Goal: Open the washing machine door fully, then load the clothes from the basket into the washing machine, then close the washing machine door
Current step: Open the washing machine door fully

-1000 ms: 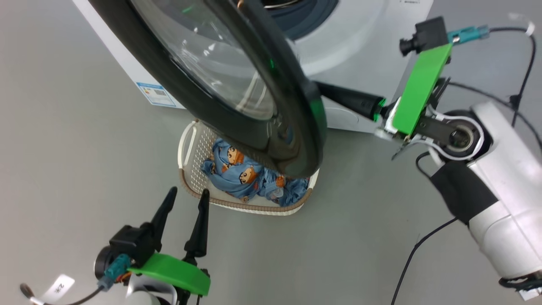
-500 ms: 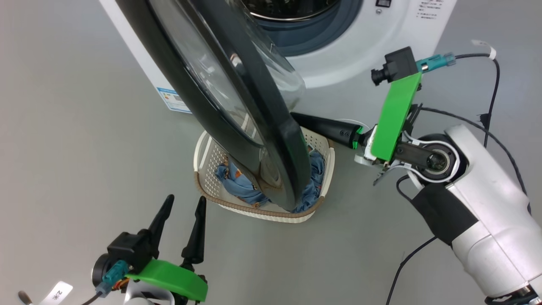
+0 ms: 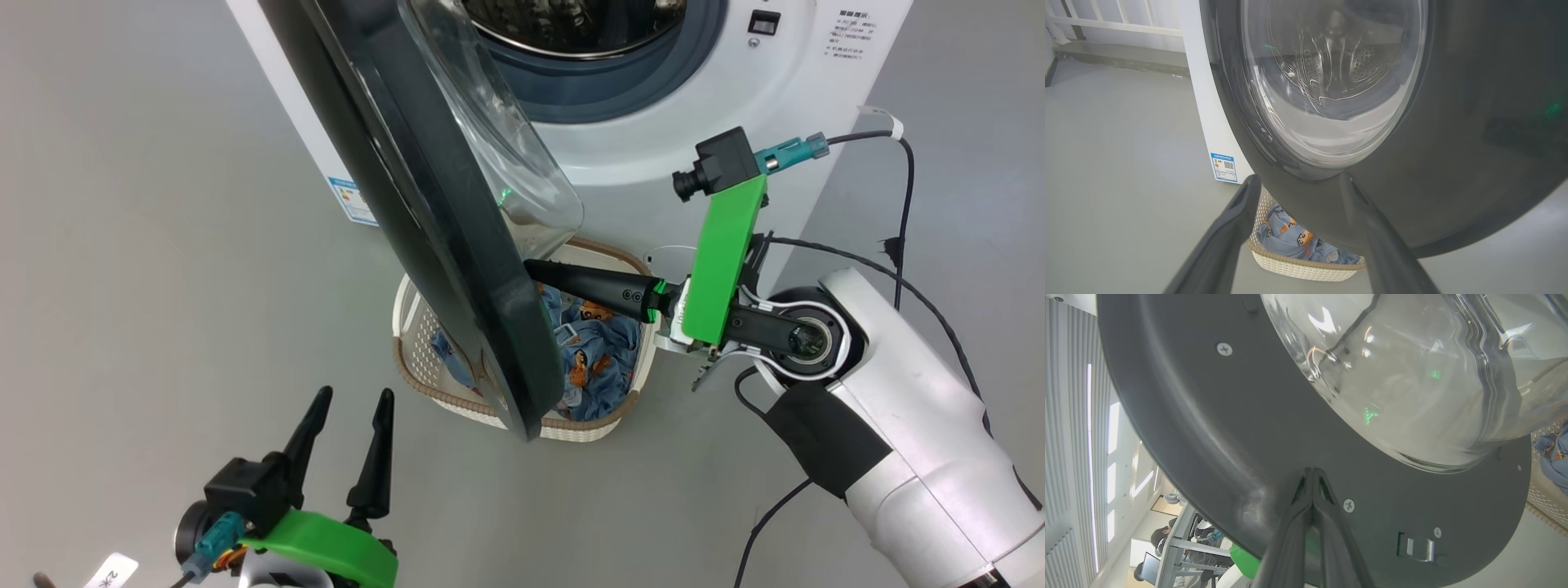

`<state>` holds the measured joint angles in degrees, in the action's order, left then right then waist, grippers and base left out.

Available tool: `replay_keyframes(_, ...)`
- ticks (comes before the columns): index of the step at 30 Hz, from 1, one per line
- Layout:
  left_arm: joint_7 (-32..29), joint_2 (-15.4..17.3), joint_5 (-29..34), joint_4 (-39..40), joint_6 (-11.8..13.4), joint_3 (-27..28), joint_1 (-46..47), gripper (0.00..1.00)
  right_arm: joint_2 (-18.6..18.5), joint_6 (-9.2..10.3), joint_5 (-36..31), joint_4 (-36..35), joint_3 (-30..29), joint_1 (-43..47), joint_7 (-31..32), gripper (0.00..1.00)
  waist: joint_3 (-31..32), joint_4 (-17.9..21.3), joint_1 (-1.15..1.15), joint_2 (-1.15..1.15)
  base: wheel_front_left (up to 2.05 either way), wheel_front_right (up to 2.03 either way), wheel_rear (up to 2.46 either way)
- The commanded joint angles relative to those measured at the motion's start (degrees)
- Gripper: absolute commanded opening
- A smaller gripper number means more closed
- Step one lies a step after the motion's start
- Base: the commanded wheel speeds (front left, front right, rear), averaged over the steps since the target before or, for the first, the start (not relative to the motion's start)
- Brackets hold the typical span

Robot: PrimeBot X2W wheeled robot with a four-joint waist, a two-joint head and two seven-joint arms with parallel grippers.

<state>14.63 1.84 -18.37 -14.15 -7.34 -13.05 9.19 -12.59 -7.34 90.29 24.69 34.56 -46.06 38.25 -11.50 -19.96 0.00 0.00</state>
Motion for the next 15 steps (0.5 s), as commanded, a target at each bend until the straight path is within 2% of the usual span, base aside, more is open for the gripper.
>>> replay_keyframes(1, 0.4, 1.0, -0.2, 1.5, -0.1, 2.1, 0.0, 1.0, 1.8, -0.14, -0.4, -1.9, 0.8, 1.6, 0.1, 0.0, 0.2, -0.1, 0.0, 0.0, 0.0, 0.0, 0.0)
replay_keyframes(14, 0.4, 1.0, -0.4, 1.4, -0.1, 2.1, -0.4, 1.0, 1.0, -0.14, -0.8, -2.1, -0.1, 3.6, -2.2, 0.0, 1.9, 0.9, 0.0, 0.0, 0.0, 0.0, 0.0)
replay_keyframes(15, 0.4, 1.0, -0.4, 1.4, -0.1, 2.1, -0.4, 1.0, 0.8, -0.14, -0.9, -2.2, -0.1, 3.8, -2.4, 0.05, 2.1, 1.1, 0.0, 0.0, 0.0, 0.0, 0.0)
